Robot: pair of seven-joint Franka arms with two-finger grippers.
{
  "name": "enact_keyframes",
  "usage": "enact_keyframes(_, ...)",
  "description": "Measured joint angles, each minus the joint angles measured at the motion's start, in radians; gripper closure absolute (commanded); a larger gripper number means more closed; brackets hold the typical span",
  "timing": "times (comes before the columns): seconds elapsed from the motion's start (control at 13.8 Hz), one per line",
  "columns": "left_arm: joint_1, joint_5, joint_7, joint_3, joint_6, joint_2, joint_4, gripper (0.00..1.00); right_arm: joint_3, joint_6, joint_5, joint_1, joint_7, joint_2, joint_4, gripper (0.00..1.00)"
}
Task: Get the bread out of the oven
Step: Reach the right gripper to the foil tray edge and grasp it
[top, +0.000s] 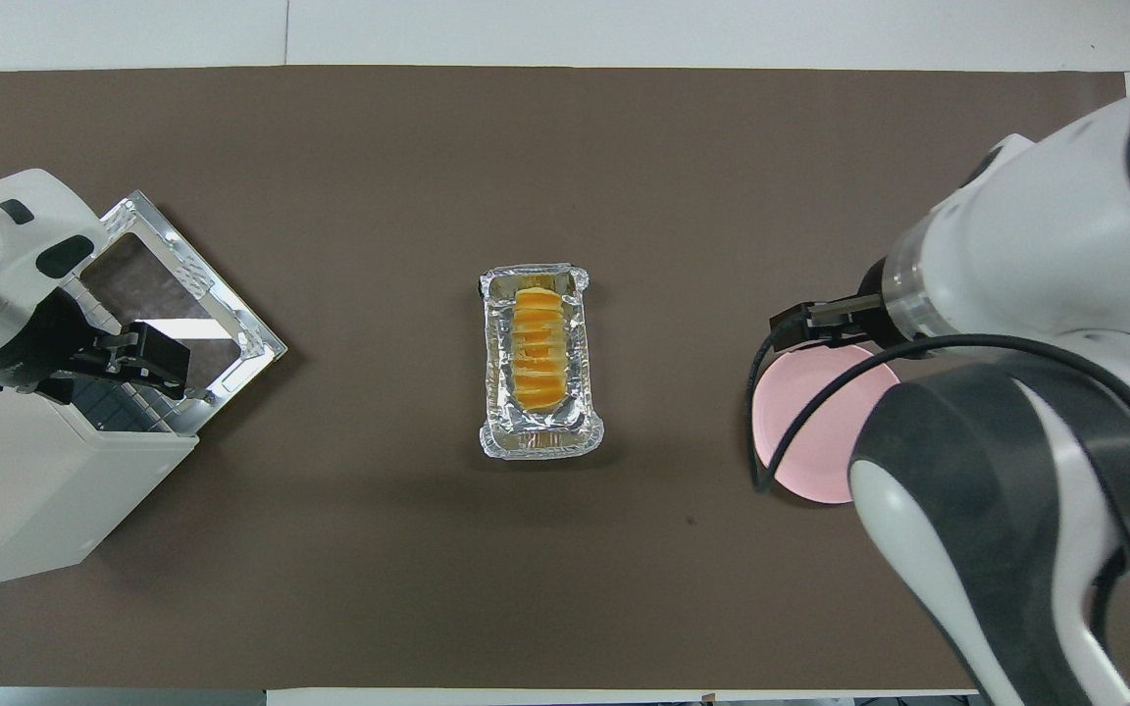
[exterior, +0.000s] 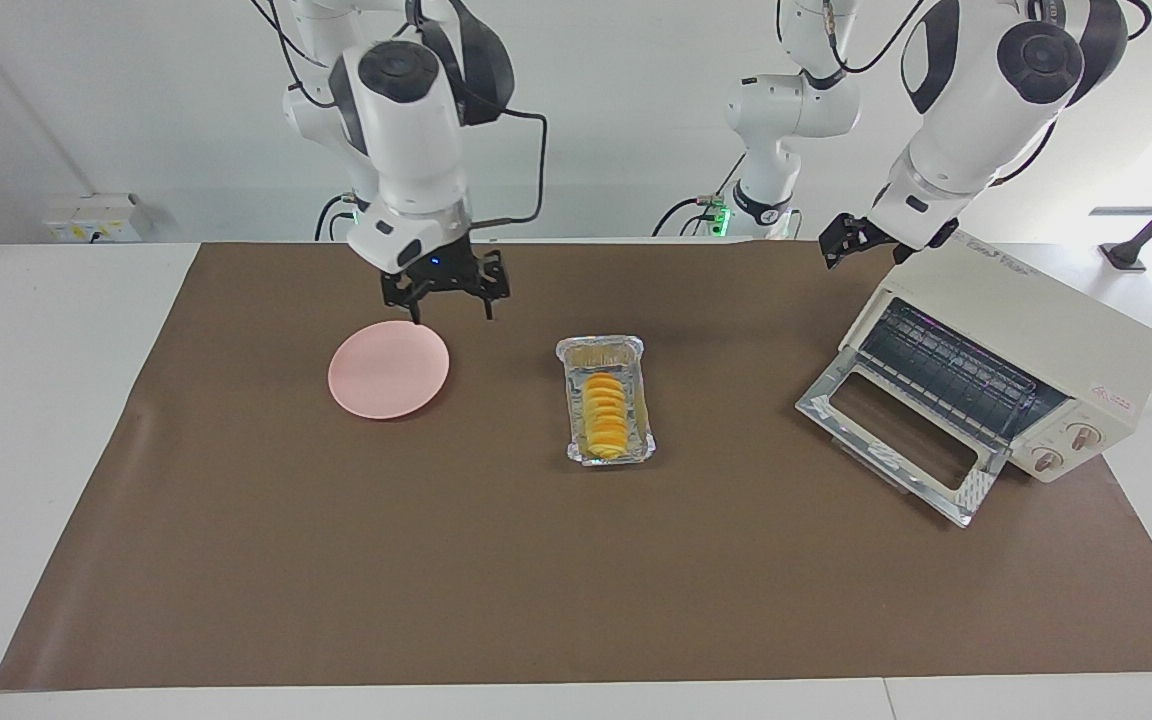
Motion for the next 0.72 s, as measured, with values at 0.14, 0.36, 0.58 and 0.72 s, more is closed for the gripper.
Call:
enact_keyframes(0.14, 0.027, 0.000, 0.041, -0.003, -0.004, -0.002, 0.003, 0.00, 0.000, 0.088, 0.000, 0.055, 0.075, 0.070, 0.000, 0.00)
enact_keyframes(0.36, 0.041, 0.000, 0.071, -0.003, -0.004, -0.003, 0.003, 0.00, -0.003, 0.171, -0.003, 0.103, 0.155, 0.152, 0.005, 0.00)
enact_keyframes(0.58, 0.040, 0.000, 0.071, -0.006, -0.004, -0.004, 0.003, 0.00, -0.004, 0.300, -0.057, 0.163, 0.258, 0.271, 0.016, 0.00)
enact_keyframes(0.72, 0.042, 0.000, 0.071, -0.004, -0.004, -0.007, 0.005, 0.00, -0.011, 0.343, -0.070, 0.165, 0.262, 0.329, 0.026, 0.00)
